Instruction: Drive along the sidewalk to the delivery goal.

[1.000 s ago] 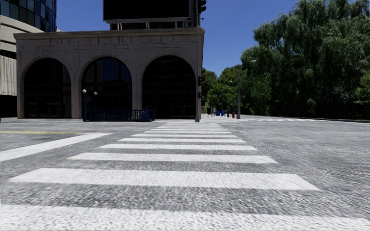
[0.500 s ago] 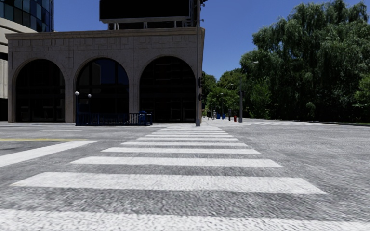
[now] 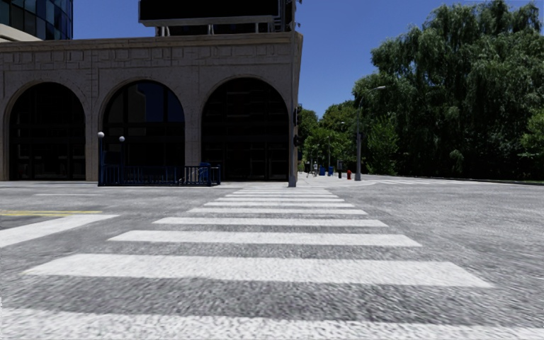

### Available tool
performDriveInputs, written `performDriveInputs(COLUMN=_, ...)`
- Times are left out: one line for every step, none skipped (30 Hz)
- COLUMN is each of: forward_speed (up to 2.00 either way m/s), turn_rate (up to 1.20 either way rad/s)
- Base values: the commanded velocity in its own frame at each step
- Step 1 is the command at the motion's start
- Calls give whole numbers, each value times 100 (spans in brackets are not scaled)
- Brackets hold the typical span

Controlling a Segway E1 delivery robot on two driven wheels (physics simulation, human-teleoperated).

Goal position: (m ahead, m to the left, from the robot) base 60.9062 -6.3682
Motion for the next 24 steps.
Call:
performDriveInputs(forward_speed=200, turn_rate=0)
performDriveInputs(forward_speed=200, turn_rate=0)
performDriveInputs(forward_speed=200, turn_rate=0)
performDriveInputs(forward_speed=200, turn_rate=0)
performDriveInputs(forward_speed=200, turn_rate=0)
performDriveInputs(forward_speed=200, turn_rate=0)
performDriveInputs(forward_speed=200, turn_rate=0)
performDriveInputs(forward_speed=200, turn_rate=0)
performDriveInputs(forward_speed=200, turn_rate=0)
performDriveInputs(forward_speed=200, turn_rate=0)
performDriveInputs(forward_speed=200, turn_rate=0)
performDriveInputs(forward_speed=200, turn_rate=0)
performDriveInputs(forward_speed=200, turn_rate=0)
performDriveInputs(forward_speed=200, turn_rate=0)
performDriveInputs(forward_speed=200, turn_rate=0)
performDriveInputs(forward_speed=200, turn_rate=0)
performDriveInputs(forward_speed=200, turn_rate=0)
performDriveInputs(forward_speed=200, turn_rate=0)
performDriveInputs(forward_speed=200, turn_rate=0)
performDriveInputs(forward_speed=200, turn_rate=0)
performDriveInputs(forward_speed=200, turn_rate=0)
performDriveInputs(forward_speed=200, turn_rate=0)
performDriveInputs(forward_speed=200, turn_rate=0)
performDriveInputs(forward_speed=200, turn_rate=0)
